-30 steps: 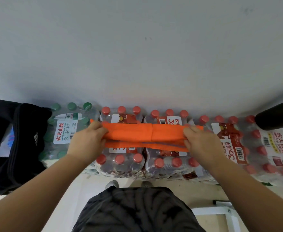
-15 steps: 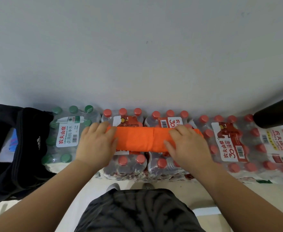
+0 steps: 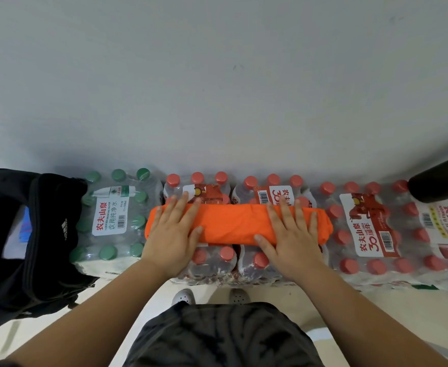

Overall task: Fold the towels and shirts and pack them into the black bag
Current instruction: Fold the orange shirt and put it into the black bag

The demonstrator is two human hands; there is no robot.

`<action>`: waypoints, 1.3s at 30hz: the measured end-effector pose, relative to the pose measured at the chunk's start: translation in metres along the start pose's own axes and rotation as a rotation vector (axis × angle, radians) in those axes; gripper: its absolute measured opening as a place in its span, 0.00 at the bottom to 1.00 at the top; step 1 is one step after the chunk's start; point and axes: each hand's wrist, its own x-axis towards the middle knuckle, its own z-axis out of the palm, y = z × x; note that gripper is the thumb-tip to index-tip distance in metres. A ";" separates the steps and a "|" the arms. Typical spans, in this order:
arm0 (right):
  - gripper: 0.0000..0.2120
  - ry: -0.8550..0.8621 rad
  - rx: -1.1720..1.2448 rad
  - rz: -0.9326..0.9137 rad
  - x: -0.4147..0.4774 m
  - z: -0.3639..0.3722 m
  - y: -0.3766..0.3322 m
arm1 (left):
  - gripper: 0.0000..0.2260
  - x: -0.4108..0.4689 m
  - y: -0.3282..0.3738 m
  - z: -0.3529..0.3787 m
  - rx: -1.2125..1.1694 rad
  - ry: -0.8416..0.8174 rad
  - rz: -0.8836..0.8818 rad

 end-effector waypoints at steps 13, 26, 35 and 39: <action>0.42 -0.043 0.027 -0.227 0.003 0.004 -0.043 | 0.26 -0.002 0.016 -0.021 -0.318 0.057 -0.645; 0.41 -0.030 -0.005 -0.149 0.000 0.000 -0.049 | 0.28 -0.006 0.011 -0.042 -1.183 0.129 -0.529; 0.41 -0.106 -0.003 -0.012 0.001 -0.003 -0.066 | 0.18 -0.009 -0.014 -0.043 -1.255 0.173 -0.528; 0.39 -0.123 0.037 -0.042 0.013 -0.008 -0.078 | 0.17 -0.010 -0.014 -0.060 -1.243 0.261 -0.489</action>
